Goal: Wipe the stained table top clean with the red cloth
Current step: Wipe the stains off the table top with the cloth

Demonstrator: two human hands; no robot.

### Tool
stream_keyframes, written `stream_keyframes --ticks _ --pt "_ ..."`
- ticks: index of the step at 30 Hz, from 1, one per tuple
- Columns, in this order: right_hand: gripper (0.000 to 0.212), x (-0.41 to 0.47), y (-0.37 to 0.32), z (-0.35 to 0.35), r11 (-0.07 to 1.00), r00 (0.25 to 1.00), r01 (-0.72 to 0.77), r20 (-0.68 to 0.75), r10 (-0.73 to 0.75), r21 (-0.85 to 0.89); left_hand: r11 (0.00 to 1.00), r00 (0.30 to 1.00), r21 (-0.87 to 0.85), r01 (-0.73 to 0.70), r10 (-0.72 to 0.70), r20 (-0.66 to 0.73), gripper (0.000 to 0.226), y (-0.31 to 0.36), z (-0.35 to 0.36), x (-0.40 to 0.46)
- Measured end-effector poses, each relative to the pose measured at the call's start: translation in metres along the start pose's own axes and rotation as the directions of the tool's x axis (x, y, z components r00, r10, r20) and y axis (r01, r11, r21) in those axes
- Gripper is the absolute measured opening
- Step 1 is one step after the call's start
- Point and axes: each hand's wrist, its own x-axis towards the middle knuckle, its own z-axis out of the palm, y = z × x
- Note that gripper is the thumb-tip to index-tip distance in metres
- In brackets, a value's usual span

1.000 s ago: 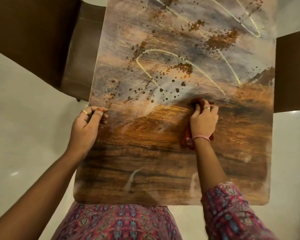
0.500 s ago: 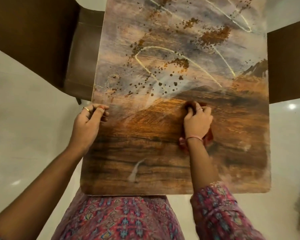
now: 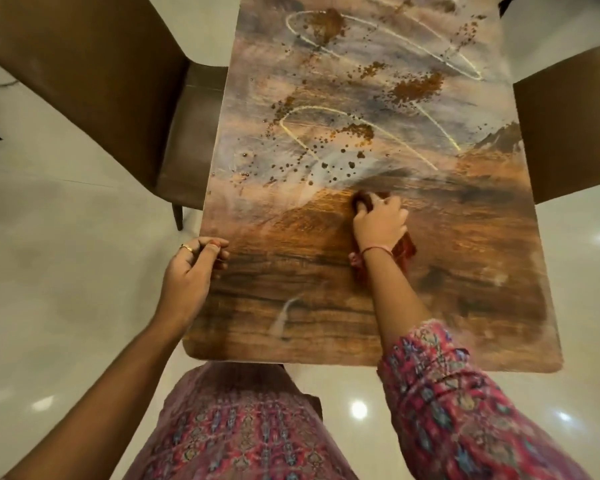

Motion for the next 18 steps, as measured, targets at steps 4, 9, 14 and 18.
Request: stream_keyframes --ticks 4,9,14,18 --pt "0.035 -0.107 -0.025 0.031 0.902 0.9 0.432 0.075 -0.43 -0.007 0.999 0.997 -0.026 0.044 -0.046 -0.056 0.021 -0.019 -0.013 -0.011" --pt "0.038 -0.197 -0.009 0.042 0.811 0.802 0.581 0.128 -0.584 0.059 0.989 0.99 -0.037 0.143 -0.143 -0.017 0.021 -0.015 -0.016 -0.007" --pt "0.039 -0.21 -0.014 0.05 0.849 0.836 0.521 0.144 -0.529 0.092 0.983 0.984 -0.035 0.179 -0.179 0.028 0.02 -0.004 -0.029 0.015" --pt "0.041 -0.165 -0.053 0.052 0.866 0.855 0.486 0.145 -0.499 0.118 0.98 0.979 -0.028 0.198 -0.195 0.065 0.022 0.001 -0.046 0.042"
